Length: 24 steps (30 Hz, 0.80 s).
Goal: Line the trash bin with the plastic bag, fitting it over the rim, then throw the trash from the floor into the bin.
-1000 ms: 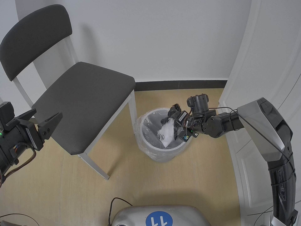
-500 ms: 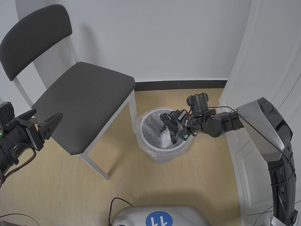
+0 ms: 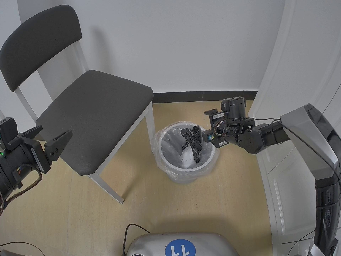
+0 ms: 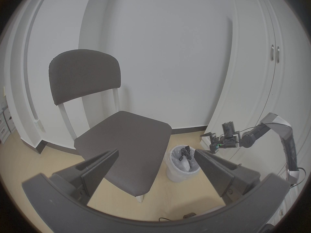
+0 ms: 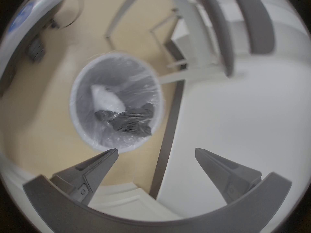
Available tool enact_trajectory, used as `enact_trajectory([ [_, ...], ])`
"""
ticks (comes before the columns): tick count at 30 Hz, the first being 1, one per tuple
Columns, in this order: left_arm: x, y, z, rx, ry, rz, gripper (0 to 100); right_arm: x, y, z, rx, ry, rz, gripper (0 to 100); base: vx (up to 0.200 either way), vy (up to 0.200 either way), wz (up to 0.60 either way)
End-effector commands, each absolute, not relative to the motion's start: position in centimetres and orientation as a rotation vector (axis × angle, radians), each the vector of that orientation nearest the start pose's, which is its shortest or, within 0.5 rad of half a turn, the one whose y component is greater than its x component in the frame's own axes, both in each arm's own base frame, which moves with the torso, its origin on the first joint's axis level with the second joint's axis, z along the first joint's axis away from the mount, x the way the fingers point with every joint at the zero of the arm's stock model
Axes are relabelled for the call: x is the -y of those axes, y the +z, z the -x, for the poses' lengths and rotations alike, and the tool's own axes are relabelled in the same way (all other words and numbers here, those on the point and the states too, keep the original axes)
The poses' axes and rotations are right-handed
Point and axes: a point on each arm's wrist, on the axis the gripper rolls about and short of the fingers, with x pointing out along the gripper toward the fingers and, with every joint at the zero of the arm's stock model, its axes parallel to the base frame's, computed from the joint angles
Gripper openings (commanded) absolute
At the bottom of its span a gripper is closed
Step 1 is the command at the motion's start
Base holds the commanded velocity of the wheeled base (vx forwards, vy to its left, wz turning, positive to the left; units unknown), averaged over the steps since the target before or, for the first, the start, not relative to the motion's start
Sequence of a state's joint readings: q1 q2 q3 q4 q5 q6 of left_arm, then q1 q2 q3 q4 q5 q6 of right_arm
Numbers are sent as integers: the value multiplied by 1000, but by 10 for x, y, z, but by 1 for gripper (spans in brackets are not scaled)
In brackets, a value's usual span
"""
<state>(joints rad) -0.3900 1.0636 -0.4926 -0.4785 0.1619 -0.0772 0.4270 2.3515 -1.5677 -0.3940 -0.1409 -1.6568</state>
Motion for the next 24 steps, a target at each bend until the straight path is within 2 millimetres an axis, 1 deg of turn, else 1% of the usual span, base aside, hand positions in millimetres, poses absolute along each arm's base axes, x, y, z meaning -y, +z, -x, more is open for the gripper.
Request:
enact_trajectory([
  [1,54,218,-141,-123,-221,47,100,-166,179,-374,5,253,1249,100,0,0,0],
  [3,52,217,-145,-133,-200,46,100,-152,195,-354,17,202,1096,100,0,0,0],
  [5,50,216,-149,-139,-177,45,100,-128,218,-329,19,130,906,100,0,0,0],
  [6,50,216,-150,-138,-174,47,100,-120,226,-321,22,103,850,100,0,0,0],
  [7,50,214,-150,-137,-174,49,100,-106,239,-308,29,60,767,100,0,0,0],
  [8,50,214,-150,-137,-174,49,100,-106,239,-308,29,60,767,100,0,0,0],
  [9,53,211,-151,-137,-185,46,100,-83,255,-292,36,4,656,100,0,0,0],
  [10,53,211,-151,-137,-185,46,100,-82,256,-291,33,0,647,100,0,0,0],
  [11,59,203,-153,-162,-218,30,100,-62,267,-273,19,-37,523,100,0,0,0],
  [12,65,201,-155,-171,-246,24,100,-55,268,-265,1,-46,459,100,0,0,0],
  [13,65,201,-155,-171,-246,24,100,-55,268,-265,1,-46,459,100,0,0,0],
  [14,82,195,-161,-199,-308,8,100,-48,266,-252,-30,-37,320,100,0,0,0],
  [15,90,192,-163,-214,-333,-4,100,-47,263,-247,-45,-31,267,100,0,0,0],
  [16,100,187,-166,-229,-343,-18,100,-46,257,-237,-65,-22,180,100,0,0,0],
  [17,106,185,-168,-235,-337,-29,100,-46,254,-232,-73,-17,139,100,0,0,0],
  [18,106,185,-168,-235,-337,-29,100,-46,254,-232,-73,-17,139,100,0,0,0],
  [19,115,180,-174,-233,-273,-48,100,-44,243,-219,-97,-13,46,100,0,0,0],
  [20,115,179,-174,-234,-267,-50,100,-44,241,-218,-102,-13,42,100,0,0,0],
  [21,116,182,-177,-197,-195,-42,100,-41,235,-207,-113,-16,-20,100,0,0,0],
  [22,115,183,-177,-190,-186,-39,100,-41,234,-204,-113,-17,-35,100,0,0,0],
  [23,109,192,-179,-139,-148,-6,100,-36,230,-194,-115,-30,-87,100,0,0,0],
  [24,104,199,-179,-113,-130,7,100,-35,228,-191,-118,-34,-102,100,0,0,0],
])
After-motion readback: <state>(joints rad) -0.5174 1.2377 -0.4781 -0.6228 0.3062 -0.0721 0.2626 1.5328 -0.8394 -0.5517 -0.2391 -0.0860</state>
